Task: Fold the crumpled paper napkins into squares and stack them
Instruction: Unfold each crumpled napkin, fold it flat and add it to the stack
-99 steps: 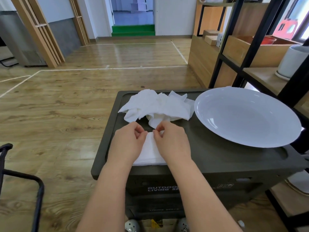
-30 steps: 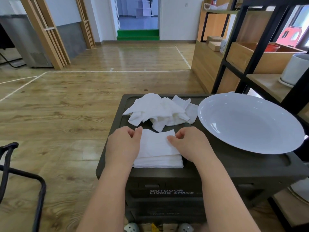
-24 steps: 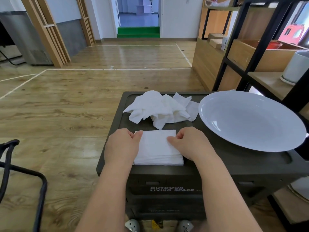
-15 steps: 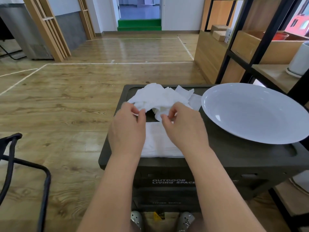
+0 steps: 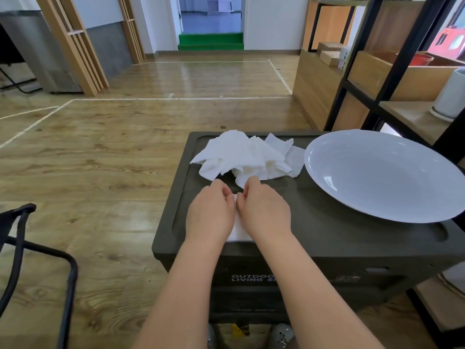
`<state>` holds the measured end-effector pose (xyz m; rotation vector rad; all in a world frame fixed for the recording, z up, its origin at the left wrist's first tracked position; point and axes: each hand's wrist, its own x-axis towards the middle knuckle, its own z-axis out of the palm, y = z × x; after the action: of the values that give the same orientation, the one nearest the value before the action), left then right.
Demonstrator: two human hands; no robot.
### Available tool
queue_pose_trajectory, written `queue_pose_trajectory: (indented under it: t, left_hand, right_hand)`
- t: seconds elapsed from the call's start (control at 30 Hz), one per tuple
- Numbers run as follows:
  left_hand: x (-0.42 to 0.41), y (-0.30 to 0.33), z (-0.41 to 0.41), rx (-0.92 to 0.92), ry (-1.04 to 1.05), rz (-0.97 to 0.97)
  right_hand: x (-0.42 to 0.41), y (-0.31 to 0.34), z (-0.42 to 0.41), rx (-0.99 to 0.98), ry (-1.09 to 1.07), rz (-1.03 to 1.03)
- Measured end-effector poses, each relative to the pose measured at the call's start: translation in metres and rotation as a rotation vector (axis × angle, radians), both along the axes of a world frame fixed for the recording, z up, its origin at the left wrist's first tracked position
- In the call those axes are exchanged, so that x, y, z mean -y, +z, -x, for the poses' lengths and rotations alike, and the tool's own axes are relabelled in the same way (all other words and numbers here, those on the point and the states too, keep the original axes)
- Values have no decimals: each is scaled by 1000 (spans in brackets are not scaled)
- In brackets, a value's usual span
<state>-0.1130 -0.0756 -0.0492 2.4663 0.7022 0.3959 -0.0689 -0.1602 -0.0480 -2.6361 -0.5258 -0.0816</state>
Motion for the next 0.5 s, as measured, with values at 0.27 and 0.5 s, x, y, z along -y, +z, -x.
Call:
queue_pose_trajectory:
  t: [0.27,0.5]
  left_hand:
    - [-25,19,2,279,171,78]
    - [-80,30,-34,59,135,-89]
  right_hand:
    - [8,8,-5,-82,92,-50]
    - [27,25,-9,-191,83,-470]
